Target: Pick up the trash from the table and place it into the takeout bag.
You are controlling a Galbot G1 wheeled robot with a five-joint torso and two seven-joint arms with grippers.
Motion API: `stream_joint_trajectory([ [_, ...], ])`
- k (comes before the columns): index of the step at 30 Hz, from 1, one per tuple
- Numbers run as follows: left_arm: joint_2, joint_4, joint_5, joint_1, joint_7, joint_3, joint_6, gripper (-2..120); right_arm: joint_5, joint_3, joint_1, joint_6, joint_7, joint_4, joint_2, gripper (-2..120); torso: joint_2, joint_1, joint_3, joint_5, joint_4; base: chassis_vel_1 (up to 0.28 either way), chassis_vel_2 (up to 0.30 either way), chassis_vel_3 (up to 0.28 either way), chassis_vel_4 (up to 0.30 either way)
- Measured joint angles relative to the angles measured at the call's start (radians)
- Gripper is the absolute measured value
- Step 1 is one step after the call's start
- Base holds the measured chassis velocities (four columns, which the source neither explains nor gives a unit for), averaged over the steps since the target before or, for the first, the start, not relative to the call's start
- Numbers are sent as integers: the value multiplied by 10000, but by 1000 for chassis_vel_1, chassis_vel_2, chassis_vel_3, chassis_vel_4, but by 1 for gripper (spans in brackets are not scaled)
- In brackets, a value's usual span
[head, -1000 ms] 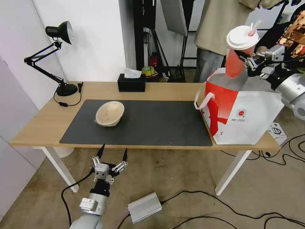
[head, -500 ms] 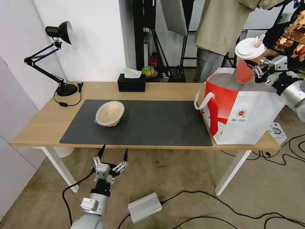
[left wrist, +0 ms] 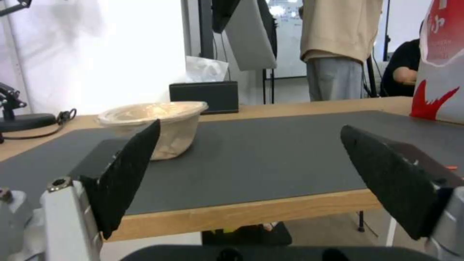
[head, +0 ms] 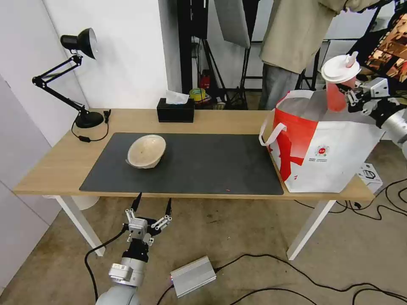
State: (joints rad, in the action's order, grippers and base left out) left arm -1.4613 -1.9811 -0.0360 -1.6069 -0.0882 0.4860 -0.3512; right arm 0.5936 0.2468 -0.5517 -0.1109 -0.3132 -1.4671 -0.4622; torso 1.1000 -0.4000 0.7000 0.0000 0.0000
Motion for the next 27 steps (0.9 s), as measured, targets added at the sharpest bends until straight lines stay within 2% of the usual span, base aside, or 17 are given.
stream_joint_trajectory([
  [10,22,21,-7,14,0,-65,-34,100,-614,-200,429,441,-221,212,45,3,0,0,0,1,0,0,0,0,0],
  [18,34,2,-3,-18,-6,-111,-43,100,-1043,-295,765,1487,-801,109,259,3,0,0,0,0,0,0,0,0,0],
  [27,11,-1,13,-53,-18,-221,-78,100,-1391,-428,947,1991,-1301,55,485,3,2,0,0,0,0,0,0,0,0],
])
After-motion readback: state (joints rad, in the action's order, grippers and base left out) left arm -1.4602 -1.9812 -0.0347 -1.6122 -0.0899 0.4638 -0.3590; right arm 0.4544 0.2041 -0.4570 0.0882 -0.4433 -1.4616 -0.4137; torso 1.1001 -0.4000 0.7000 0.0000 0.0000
